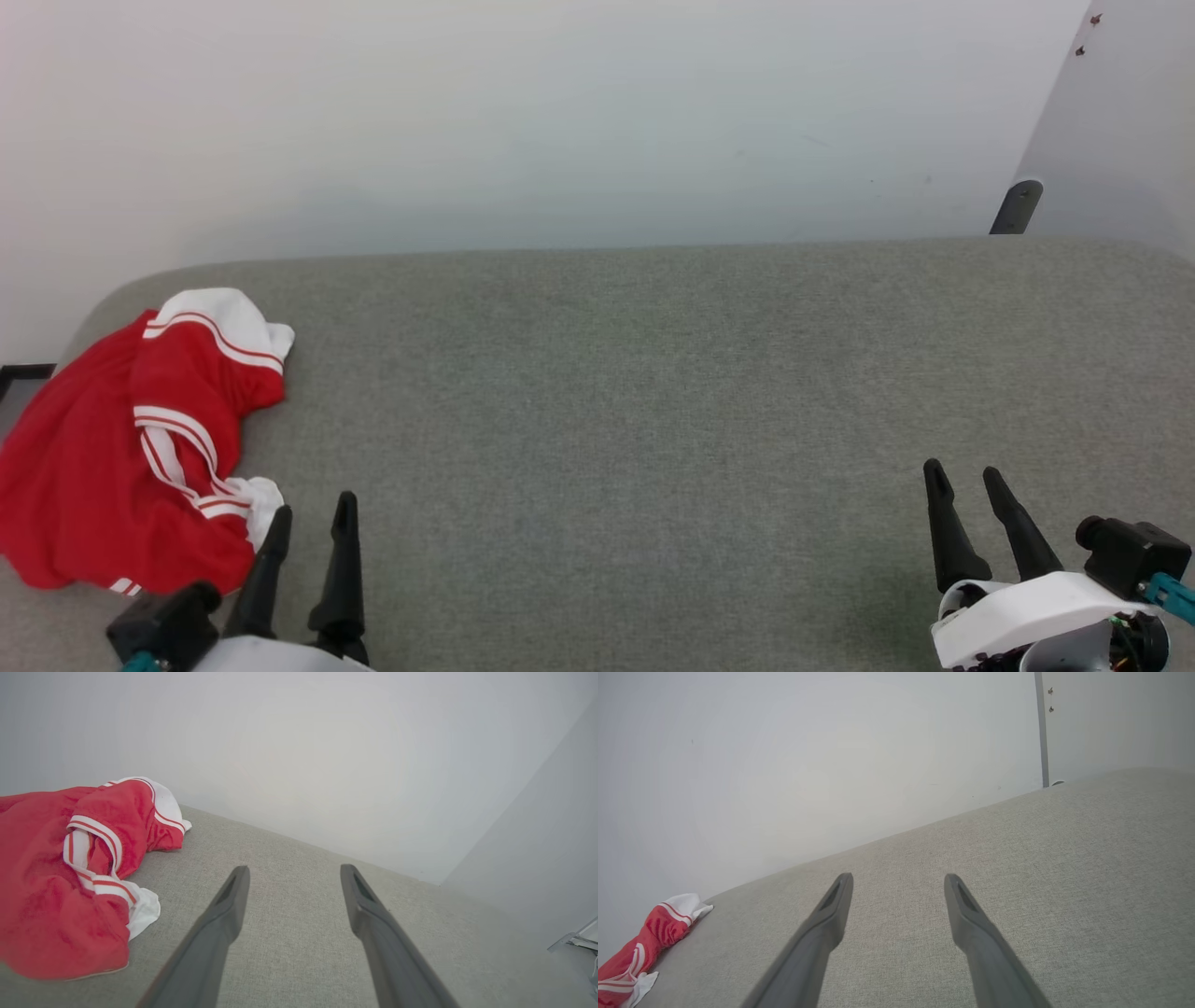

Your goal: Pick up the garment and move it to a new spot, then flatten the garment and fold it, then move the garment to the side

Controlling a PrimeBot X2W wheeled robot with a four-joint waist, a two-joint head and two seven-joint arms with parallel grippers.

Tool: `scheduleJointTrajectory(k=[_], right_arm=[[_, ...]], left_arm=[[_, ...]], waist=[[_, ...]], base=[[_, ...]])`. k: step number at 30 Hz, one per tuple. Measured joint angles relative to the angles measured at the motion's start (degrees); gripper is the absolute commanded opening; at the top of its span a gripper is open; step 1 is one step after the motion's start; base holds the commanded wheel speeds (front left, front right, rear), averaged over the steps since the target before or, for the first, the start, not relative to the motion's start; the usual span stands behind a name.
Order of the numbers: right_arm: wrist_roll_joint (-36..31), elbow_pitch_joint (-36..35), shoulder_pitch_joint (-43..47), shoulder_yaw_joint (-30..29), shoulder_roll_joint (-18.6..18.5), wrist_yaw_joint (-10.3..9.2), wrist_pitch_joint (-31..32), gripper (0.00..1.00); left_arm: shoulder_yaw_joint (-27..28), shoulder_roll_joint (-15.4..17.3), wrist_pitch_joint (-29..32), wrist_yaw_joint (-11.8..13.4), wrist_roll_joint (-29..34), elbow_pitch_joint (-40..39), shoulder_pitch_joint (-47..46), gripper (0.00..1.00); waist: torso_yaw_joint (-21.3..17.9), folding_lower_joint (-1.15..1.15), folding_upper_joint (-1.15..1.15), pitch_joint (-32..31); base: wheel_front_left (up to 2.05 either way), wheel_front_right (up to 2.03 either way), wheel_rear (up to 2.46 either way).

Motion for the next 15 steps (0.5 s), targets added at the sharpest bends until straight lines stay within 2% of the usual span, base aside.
scheduleJointTrajectory(k=[15], right_arm=[[-7.4, -0.6, -0.5, 0.6, -0.4, 0.0, -1.6, 1.0]], left_arm=[[1.2, -0.9, -2.0, -1.9, 8.7, -1.3, 1.0, 1.0]], waist=[[-0.4, 0.0, 0.0, -0.3]], base=[[0.0, 0.0, 0.0]])
